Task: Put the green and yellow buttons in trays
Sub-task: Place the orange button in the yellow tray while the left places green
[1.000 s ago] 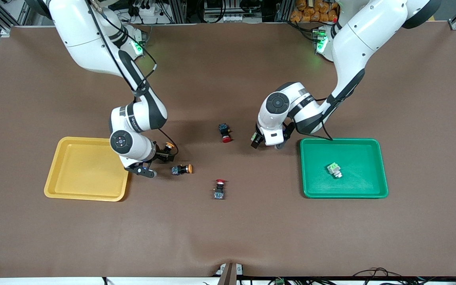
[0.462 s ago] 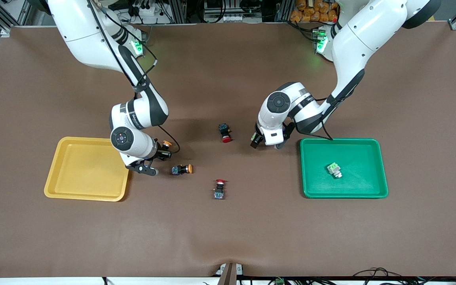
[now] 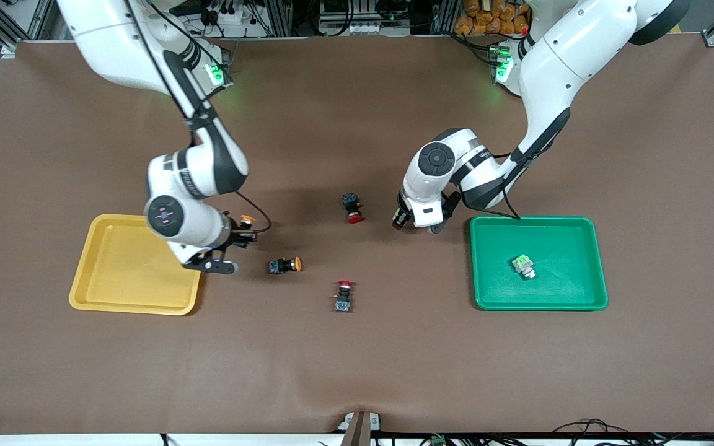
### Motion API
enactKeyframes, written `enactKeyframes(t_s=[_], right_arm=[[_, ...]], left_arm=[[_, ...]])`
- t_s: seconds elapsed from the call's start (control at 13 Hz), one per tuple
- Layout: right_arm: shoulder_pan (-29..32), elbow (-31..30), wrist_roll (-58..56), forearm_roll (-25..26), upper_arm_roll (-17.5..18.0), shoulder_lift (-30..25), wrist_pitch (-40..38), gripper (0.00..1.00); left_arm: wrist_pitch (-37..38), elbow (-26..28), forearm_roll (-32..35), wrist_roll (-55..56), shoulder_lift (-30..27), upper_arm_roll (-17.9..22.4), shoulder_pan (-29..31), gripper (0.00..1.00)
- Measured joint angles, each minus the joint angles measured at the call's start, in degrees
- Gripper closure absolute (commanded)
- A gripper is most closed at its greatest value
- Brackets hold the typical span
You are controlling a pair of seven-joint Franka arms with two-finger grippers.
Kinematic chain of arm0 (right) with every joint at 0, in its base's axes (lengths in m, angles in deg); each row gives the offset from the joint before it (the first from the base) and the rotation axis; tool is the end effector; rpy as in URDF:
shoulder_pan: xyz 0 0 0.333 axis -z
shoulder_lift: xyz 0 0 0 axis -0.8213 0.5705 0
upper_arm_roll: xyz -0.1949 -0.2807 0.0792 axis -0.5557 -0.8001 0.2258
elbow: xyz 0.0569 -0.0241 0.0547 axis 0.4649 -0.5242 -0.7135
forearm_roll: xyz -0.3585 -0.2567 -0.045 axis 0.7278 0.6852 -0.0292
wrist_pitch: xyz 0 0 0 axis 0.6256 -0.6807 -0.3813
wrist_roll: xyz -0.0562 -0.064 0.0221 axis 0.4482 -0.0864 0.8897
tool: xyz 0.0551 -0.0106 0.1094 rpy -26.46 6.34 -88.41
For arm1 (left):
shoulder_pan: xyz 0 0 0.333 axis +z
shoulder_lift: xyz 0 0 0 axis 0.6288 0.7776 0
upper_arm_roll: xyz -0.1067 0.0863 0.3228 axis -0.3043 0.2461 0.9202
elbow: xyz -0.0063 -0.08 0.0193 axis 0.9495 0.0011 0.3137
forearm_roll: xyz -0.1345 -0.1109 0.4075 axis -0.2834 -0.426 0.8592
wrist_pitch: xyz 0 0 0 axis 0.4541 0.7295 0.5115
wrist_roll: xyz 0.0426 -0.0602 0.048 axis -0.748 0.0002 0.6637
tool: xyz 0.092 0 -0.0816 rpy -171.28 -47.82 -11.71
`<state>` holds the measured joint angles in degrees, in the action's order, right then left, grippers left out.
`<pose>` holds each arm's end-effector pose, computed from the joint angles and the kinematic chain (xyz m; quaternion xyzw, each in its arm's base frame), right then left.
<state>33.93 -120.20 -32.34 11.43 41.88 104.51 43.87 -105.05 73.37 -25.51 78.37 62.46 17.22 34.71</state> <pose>0.6486 0.2034 0.2437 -0.9922 0.0471 0.1102 0.0333 0.5046 -0.4230 0.1491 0.8779 0.4762 -0.0417 0.0272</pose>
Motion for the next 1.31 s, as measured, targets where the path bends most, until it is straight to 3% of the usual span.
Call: enactKeyframes(t_s=[0.38,0.69,0.77,0.85,1.08,1.31], right_arm=[[12.5,4.14,-23.03,0.02,-0.38,0.02,-2.71,0.98],[19.49,9.01,-36.56,0.11,-0.44,0.02,-7.84,0.84],[20.51,10.9,-38.19,0.4,-0.43,0.0,-10.33,0.63],[21.12,12.86,-38.98,1.19,-0.43,-0.02,-12.83,0.02],[21.2,17.64,-39.37,5.59,0.1,-0.07,-17.4,0.0],[20.9,18.56,-39.4,6.28,0.82,-0.05,-18.56,0.0]], left_arm=[[3.14,-2.36,1.25,-4.81,-2.46,0.37,4.22,1.0],[9.64,-6.59,1.25,-16.43,-6.13,0.08,10.98,1.0],[10.33,-7.41,1.25,-19.06,-6.59,0.02,12.43,1.0],[10.91,-8.05,1.25,-21.96,-6.8,-0.02,13.85,1.0],[11.5,-8.48,1.25,-32.72,-6.78,0.21,19.64,1.0],[13.8,-8.43,1.25,-43.6,-6.64,0.33,26.67,1.0]])
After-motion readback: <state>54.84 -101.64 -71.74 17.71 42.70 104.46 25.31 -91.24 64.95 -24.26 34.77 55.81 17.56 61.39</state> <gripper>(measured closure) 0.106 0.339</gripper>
